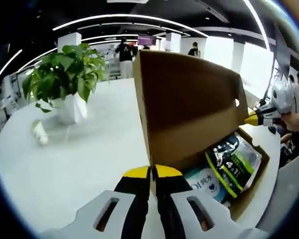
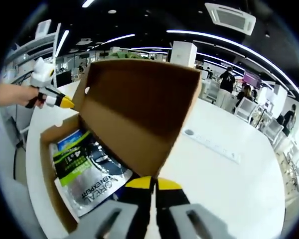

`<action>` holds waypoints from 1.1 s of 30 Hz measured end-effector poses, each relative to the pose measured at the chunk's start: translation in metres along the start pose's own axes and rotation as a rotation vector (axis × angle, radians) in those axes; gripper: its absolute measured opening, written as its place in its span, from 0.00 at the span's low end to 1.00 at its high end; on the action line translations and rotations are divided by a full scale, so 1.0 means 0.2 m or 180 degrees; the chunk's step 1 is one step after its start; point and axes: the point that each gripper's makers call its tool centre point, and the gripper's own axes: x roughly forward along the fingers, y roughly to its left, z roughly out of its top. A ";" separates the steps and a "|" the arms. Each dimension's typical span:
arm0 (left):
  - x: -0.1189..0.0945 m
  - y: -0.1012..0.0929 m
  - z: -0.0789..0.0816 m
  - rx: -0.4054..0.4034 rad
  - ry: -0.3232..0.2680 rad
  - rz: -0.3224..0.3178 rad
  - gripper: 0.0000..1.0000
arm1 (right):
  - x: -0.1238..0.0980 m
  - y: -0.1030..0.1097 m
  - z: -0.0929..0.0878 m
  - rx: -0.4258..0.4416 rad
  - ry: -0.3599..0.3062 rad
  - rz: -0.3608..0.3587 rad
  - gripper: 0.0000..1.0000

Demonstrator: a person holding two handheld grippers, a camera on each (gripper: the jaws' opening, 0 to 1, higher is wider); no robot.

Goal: Operate the shoe box by opening the lid, removing the specified soft item, and placing it in the target area until the item is outside and the box remains undamaged.

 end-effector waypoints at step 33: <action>0.04 0.03 0.03 -0.0072 0.0067 -0.0017 0.01 | 0.05 -0.03 0.03 0.0030 -0.0001 0.0037 0.00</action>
